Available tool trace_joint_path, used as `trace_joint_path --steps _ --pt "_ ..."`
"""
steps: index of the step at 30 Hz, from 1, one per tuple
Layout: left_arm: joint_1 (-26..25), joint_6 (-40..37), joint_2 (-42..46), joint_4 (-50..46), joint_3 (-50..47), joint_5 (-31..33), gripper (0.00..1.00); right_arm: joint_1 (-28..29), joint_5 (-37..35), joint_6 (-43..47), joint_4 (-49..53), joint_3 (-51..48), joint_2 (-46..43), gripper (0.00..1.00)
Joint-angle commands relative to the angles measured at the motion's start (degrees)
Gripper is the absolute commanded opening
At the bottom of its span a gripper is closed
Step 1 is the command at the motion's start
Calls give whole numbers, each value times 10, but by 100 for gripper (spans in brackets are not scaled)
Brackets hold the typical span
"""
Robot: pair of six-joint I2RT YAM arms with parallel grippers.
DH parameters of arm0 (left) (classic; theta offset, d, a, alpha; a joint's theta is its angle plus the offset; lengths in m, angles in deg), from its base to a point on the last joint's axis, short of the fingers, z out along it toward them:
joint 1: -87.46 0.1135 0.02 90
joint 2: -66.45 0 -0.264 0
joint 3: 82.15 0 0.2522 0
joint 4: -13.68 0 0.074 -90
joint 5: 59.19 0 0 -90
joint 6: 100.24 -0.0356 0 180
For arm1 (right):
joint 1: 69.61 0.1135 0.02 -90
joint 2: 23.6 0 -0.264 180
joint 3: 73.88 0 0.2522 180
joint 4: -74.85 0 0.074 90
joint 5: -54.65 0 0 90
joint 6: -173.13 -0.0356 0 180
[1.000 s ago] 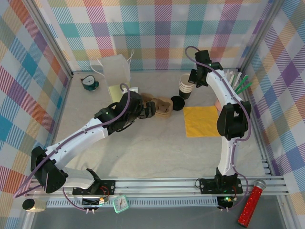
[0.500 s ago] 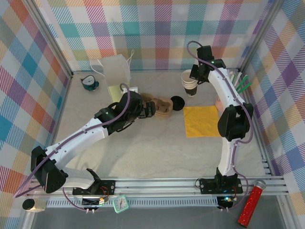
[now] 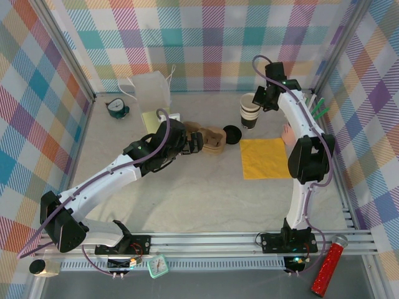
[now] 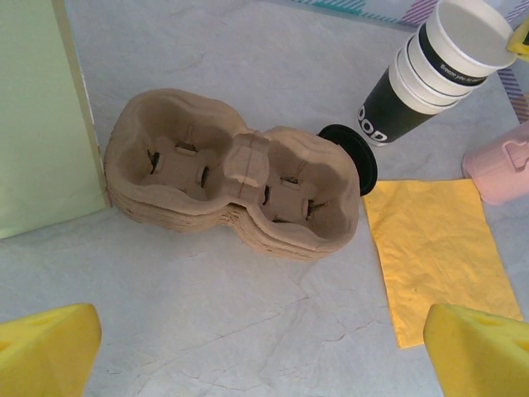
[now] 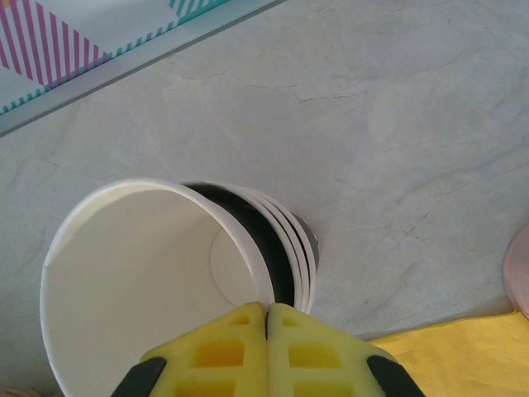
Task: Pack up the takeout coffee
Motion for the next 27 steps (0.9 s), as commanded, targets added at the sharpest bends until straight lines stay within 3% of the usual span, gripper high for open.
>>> trace_joint_path --steps 1,17,27 --pt "-4 -2 14 0 9 11 100 -4 22 -15 -15 -6 -25 0" --pt "-4 -17 2 10 31 31 100 3 55 7 6 9 -139 0" --pt "-4 -14 33 17 9 66 100 81 78 24 21 -159 -292 0"
